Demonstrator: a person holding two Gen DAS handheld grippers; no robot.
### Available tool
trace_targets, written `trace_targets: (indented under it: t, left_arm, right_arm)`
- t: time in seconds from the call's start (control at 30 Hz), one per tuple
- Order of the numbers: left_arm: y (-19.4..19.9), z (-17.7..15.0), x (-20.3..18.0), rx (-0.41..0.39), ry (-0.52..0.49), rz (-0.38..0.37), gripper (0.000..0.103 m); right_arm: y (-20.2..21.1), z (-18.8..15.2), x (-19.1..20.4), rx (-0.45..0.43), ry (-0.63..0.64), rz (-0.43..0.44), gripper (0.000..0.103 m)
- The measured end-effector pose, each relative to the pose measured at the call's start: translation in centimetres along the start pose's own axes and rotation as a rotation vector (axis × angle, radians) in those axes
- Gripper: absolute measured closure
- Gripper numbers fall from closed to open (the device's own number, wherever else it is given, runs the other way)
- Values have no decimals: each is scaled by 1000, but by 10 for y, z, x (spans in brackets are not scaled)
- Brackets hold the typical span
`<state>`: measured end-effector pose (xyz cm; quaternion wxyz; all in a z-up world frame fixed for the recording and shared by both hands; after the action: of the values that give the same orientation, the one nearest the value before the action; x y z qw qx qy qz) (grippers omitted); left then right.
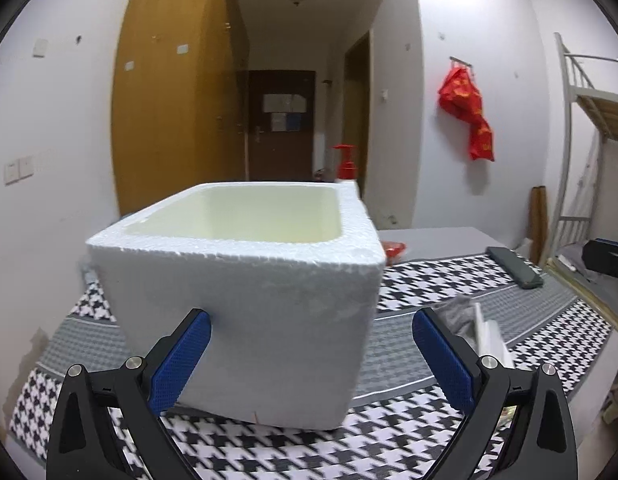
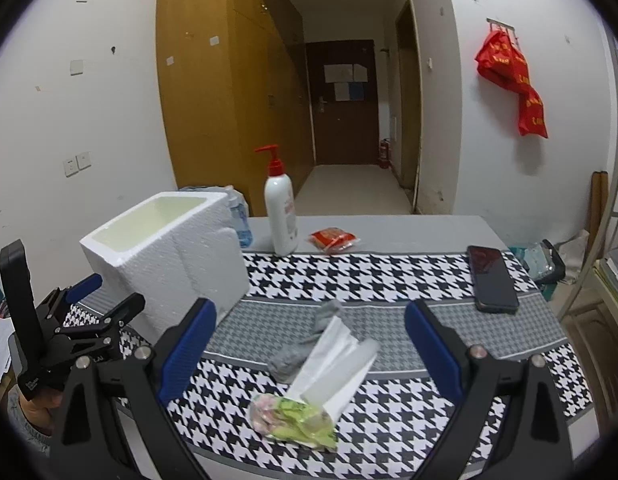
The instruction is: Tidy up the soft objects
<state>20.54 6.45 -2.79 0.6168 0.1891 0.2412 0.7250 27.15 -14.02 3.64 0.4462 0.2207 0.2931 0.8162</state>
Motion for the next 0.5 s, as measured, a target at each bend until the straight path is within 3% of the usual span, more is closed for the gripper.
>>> trace_targets:
  t: [0.13, 0.5]
  left_arm:
    - [-1, -2, -14, 13, -29, -61, 2]
    - [14, -10, -36, 6, -77, -123, 2]
  right_arm:
    - [0, -4, -8, 5, -21, -7, 6]
    - [2, -14, -20, 17, -46, -7, 6]
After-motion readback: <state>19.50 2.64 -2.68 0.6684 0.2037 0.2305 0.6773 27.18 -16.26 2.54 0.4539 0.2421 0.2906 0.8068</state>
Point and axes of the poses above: each gripper's, at about its wrist camera, not at the fingertips, and y roughly against the way its jaws point, x to its left, z to its top, the point moved 4 cm from there along -y, roughly the way its jaws point, and after that the axes turned 13 degrees about x, right-handed, at the moved point
